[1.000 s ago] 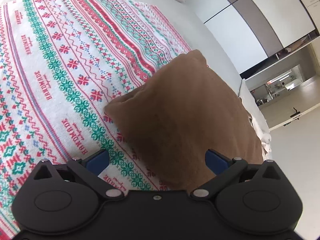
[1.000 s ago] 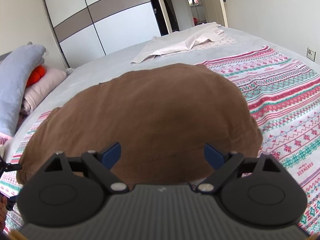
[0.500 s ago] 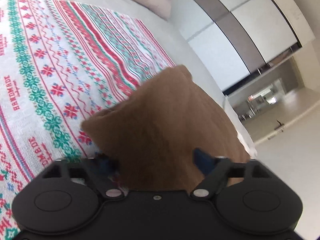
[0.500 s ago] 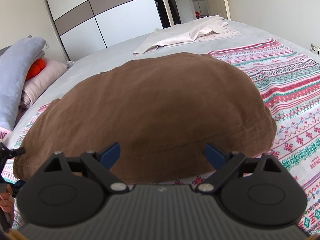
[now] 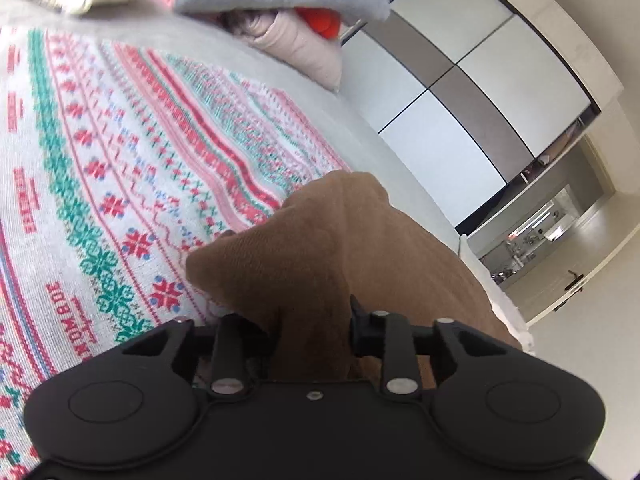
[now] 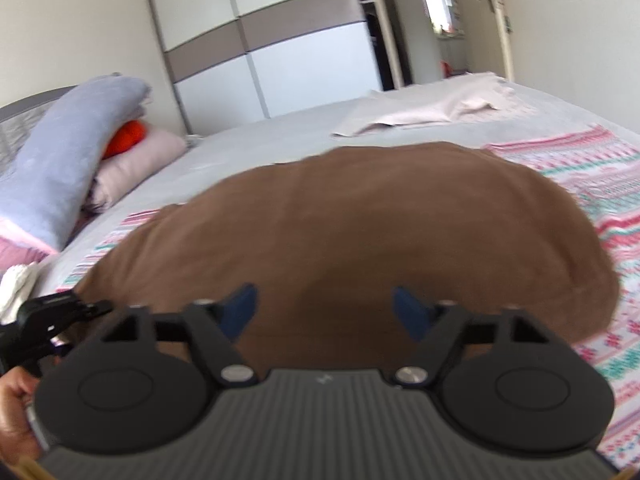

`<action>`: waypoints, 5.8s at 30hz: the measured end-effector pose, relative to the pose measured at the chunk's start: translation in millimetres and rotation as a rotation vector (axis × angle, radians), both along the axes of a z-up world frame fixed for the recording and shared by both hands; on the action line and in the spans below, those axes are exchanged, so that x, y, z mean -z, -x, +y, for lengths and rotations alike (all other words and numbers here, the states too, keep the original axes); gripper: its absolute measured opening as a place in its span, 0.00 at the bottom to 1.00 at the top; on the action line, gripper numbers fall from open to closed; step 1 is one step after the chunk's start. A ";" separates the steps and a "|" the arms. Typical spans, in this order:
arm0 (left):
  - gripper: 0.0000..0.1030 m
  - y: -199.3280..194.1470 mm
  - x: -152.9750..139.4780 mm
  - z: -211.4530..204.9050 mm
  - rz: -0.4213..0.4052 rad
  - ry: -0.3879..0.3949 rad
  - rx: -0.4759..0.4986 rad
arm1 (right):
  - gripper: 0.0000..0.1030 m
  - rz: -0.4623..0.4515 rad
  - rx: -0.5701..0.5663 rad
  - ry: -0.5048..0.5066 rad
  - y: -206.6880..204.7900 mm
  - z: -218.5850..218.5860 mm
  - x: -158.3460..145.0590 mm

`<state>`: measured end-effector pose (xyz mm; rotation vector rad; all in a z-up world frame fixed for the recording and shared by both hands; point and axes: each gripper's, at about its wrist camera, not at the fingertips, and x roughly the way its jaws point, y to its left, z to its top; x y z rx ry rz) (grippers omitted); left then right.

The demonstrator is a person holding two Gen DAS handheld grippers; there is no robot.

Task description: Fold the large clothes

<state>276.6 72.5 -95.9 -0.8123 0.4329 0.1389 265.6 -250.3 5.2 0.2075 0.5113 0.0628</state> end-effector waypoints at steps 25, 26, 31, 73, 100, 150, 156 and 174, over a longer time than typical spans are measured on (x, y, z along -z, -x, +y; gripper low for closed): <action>0.21 10.6 -114.5 -92.7 -0.436 -0.174 0.236 | 0.27 0.202 -0.083 -0.460 -23.4 -53.6 54.6; 0.21 8.9 -119.2 -105.5 -0.449 -0.186 0.270 | 0.27 0.206 -0.085 -0.486 -23.2 -57.8 55.8; 0.21 1.0 -128.2 -170.4 -0.478 -0.289 0.450 | 0.29 0.239 -0.146 -0.560 -20.1 -80.9 53.6; 1.00 22.9 -95.9 -194.7 -0.365 -0.540 0.868 | 0.97 0.058 0.002 -0.731 -20.1 -231.8 -14.1; 1.00 -25.4 -62.1 -139.6 -0.103 -0.264 0.666 | 0.19 0.103 0.056 -0.462 -66.2 -261.2 -42.3; 0.84 113.7 -89.7 -52.9 0.083 -0.212 0.680 | 0.83 0.470 -0.057 -0.563 99.2 -169.3 -7.5; 0.85 116.1 -104.4 -64.1 -0.020 -0.351 0.630 | 0.90 0.277 0.035 -0.465 115.3 -174.2 -53.6; 0.83 115.0 -93.6 -82.1 -0.256 -0.369 0.674 | 0.14 0.041 -0.049 -0.646 30.2 -165.3 -54.7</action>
